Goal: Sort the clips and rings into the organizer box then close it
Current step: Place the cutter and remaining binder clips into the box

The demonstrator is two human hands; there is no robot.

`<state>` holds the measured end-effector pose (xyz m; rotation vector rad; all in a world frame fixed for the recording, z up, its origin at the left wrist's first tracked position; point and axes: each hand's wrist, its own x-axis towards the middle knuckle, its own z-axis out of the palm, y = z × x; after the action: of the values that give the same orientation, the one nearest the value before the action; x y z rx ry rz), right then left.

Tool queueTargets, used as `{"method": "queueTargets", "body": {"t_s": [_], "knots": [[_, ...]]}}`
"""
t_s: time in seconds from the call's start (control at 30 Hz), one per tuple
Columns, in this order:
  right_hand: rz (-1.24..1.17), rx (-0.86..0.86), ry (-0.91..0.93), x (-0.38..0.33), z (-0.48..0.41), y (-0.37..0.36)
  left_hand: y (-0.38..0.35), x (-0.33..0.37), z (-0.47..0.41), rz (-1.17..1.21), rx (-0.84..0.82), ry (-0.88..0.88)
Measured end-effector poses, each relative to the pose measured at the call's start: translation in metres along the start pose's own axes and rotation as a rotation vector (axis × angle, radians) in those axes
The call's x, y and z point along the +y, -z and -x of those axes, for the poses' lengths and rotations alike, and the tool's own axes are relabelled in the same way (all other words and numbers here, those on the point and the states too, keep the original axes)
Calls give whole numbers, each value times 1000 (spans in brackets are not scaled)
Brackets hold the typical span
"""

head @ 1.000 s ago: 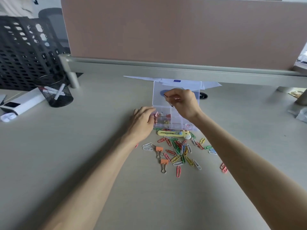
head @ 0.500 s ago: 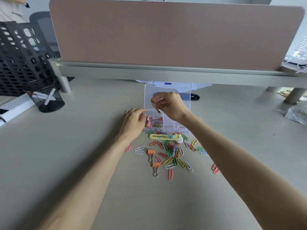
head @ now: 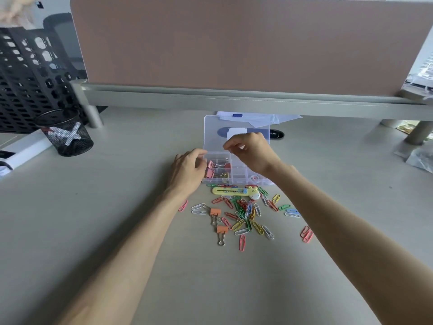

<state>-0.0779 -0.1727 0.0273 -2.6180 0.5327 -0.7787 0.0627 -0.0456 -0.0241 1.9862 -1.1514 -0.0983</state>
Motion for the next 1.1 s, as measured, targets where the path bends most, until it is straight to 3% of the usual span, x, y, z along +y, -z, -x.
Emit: {"method": "queueTargets", "body": {"t_s": [0.23, 0.37, 0.57, 1.1], "knots": [[-20, 18, 1, -7, 41, 15, 11, 13, 14, -18, 4, -17], [-18, -16, -48, -13, 68, 22, 20, 27, 33, -111, 77, -250], [106, -168, -13, -15, 95, 27, 18, 40, 58, -176, -82, -523], [185, -309, -91, -15, 90, 29, 26, 55, 55, -381, -341, -321]]}}
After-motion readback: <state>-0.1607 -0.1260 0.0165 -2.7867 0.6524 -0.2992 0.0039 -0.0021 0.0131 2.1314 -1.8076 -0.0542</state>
